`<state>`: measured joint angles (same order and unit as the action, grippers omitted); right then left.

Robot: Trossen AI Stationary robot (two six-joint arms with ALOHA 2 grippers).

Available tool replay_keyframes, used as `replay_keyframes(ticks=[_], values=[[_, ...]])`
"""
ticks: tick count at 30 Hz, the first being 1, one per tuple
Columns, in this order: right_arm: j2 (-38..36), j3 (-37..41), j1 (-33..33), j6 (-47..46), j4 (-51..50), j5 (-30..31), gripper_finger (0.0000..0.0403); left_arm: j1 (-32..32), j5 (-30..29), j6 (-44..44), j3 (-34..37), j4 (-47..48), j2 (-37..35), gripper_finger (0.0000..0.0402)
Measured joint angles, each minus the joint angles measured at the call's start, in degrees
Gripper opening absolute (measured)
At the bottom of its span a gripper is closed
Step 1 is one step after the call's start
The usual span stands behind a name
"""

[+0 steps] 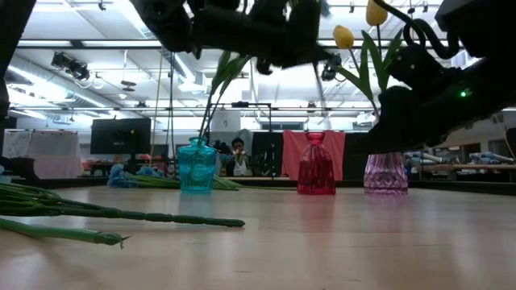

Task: Sort flowers into vase by color
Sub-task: Put the middle blue flower into the red vase

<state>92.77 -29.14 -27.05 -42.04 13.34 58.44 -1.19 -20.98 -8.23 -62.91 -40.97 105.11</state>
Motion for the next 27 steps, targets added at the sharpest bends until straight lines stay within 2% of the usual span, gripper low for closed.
replay_keyframes(ticks=[5, 9, 15, 27], values=[[-1.1, 0.5, -0.4, 1.9, 1.3, -3.1, 0.021, 0.1, -7.6, -0.8, -3.2, 0.8, 3.0, 0.0028], [-2.3, 1.1, -1.3, 3.1, 1.9, -5.1, 0.021, 0.1, -11.3, -0.7, -5.2, 0.5, 4.9, 0.0028], [-4.1, 2.5, -3.1, 2.9, 1.2, -5.4, 0.021, -0.5, -12.2, 0.9, -6.6, 0.9, 5.8, 0.0028], [-4.3, 2.7, -3.6, 1.8, 2.5, -4.4, 0.021, -1.2, -14.4, -0.5, -7.9, 7.8, 2.8, 0.0028]])
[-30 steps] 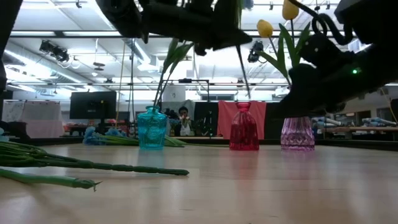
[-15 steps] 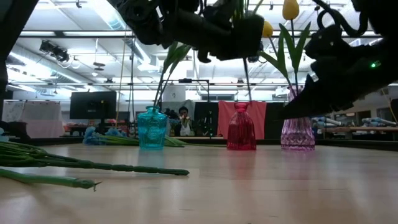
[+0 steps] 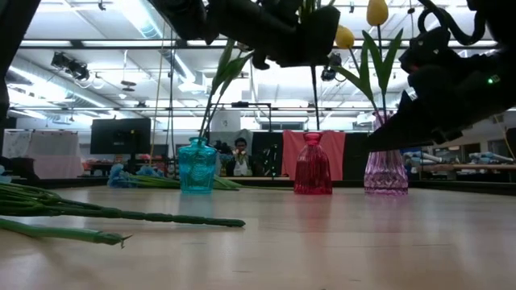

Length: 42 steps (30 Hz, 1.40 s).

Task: Sort flowers into vase by color
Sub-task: Put the middle blue flower into the red vase

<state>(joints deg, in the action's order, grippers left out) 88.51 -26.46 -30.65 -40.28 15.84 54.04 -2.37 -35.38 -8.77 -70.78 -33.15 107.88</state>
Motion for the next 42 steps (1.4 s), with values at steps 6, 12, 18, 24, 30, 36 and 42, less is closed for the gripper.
replay_keyframes(ticks=[6, 12, 18, 24, 30, 36, 42], values=[[0.0, 0.0, 0.0, 0.0, 0.7, -0.6, 0.021, 0.7, -0.9, 0.1, 0.0, 1.1, 0.0, 0.0028], [0.0, 0.0, 0.0, 0.3, 1.7, -1.2, 0.021, 2.2, 0.6, 0.9, 0.0, 1.8, 0.0, 0.0028], [0.0, 0.0, 0.0, 0.4, 1.7, -1.2, 0.021, 4.5, 4.8, 4.7, 0.0, 5.1, 0.9, 0.0028], [0.0, 0.0, 0.0, 1.0, 2.2, -1.2, 0.021, 5.9, 8.8, 9.1, 1.7, 5.7, 1.7, 0.0029], [0.0, 0.0, 0.0, 1.7, 2.8, -1.2, 0.021, 6.3, 13.9, 10.8, 1.7, 6.7, 2.2, 0.0081], [0.0, 0.0, 0.0, 1.6, 2.9, -1.7, 0.021, 6.4, 13.0, 10.8, 1.7, 9.9, 2.0, 0.0153], [-0.7, 0.0, 0.0, 1.5, 3.0, -1.7, 0.021, 5.5, 12.8, 10.3, 1.7, 16.6, -1.3, 0.0167]])
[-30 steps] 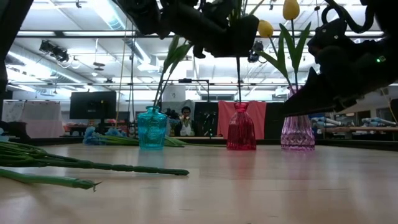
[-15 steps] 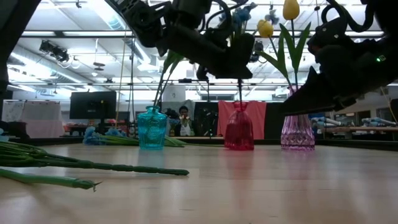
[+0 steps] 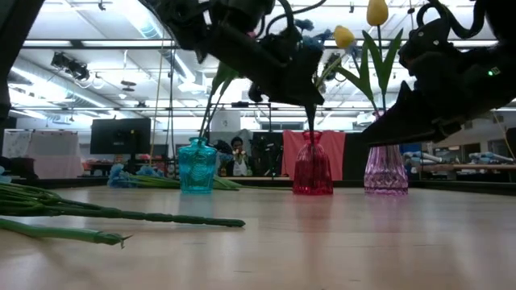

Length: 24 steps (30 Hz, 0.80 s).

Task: Sort flowers into vase by color
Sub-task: Put the middle blue flower into the red vase, then put the bottom blue flower into the red vase

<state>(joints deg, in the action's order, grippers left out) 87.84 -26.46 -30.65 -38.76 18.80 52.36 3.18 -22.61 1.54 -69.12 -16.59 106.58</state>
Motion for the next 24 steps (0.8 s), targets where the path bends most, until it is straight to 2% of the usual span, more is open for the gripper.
replay_keyframes(ticks=[8, 15, 20, 24], values=[[-0.9, 0.0, 0.0, 1.4, 0.1, 0.2, 0.021, -2.2, -0.4, 2.3, 0.0, 14.8, -4.6, 0.0168], [-0.9, 0.0, 0.8, 1.7, 0.1, -0.8, 0.021, -4.1, -1.4, 1.9, -0.2, 20.8, -4.8, 0.0168], [-0.9, 0.0, 0.8, 1.5, 0.0, -2.6, 0.021, -7.9, 0.1, 1.9, -0.2, 27.7, -7.0, 0.0168], [-0.9, 0.0, 0.8, 1.5, 0.1, -2.6, 0.021, -10.8, -2.2, 3.0, -0.2, 32.6, -10.7, 0.0168]])
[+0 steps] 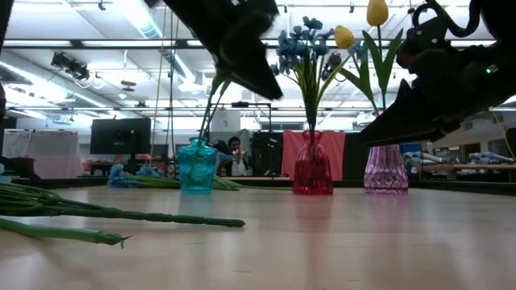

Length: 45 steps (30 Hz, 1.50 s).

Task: Sort flowers into vase by color
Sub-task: Put the bottom blue flower into the red vase

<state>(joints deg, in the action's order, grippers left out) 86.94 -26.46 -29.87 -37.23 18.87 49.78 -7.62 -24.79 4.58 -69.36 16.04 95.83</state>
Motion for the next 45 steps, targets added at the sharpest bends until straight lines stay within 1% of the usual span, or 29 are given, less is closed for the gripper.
replay_keyframes(ticks=[3, 5, 7, 10, 12, 15, 19, 21, 26, 32, 39, 45], values=[[0.0, 0.0, 0.0, 0.0, 0.1, 0.0, 0.021, -2.3, -0.4, 0.8, 0.0, 3.7, -3.7, 0.0168], [0.0, 0.0, 0.0, 0.0, 0.1, 0.0, 0.021, -3.8, 1.5, 1.8, 0.0, 7.8, -5.8, 0.0168], [0.0, 0.0, 0.0, 0.0, 0.1, 0.0, 0.021, -5.2, 7.0, 2.7, 0.0, 12.0, -7.1, 0.0168], [0.0, 0.0, 0.0, 0.0, 0.2, -0.2, 0.021, -7.6, 16.1, 7.6, 0.2, 17.8, -7.7, 0.0168], [0.0, 0.0, 0.0, 0.0, 0.5, -0.4, 0.021, -9.7, 19.3, 11.4, 1.1, 20.2, -7.2, 0.0168], [0.0, 0.0, 0.0, 0.8, 1.8, -1.0, 0.021, -13.0, 22.1, 15.9, 3.4, 20.9, -6.0, 0.0168], [0.0, 0.0, 0.9, 3.9, 6.0, -7.8, 0.021, -16.7, 22.4, 22.7, 5.0, 19.2, -4.0, 0.0168], [0.0, 0.0, 1.2, 4.6, 7.3, -9.2, 0.021, -18.0, 22.5, 25.3, 5.1, 17.8, -2.7, 0.0168], [0.1, 0.0, 1.9, 5.9, 7.3, -7.9, 0.021, -21.1, 23.2, 27.3, 5.1, 13.8, 0.8, 0.0168], [0.1, 0.0, 2.7, 6.4, 7.7, -7.8, 0.021, -22.8, 23.9, 29.7, 5.1, 14.1, 5.1, 0.0168], [0.1, 0.0, 2.7, 7.1, 8.2, -8.1, 0.021, -24.7, 24.7, 31.7, 5.1, 14.9, 7.2, 0.0168], [0.1, 0.0, 2.7, 7.5, 9.0, -9.2, 0.021, -25.0, 23.8, 31.7, 5.0, 17.6, 8.1, 0.0168]])
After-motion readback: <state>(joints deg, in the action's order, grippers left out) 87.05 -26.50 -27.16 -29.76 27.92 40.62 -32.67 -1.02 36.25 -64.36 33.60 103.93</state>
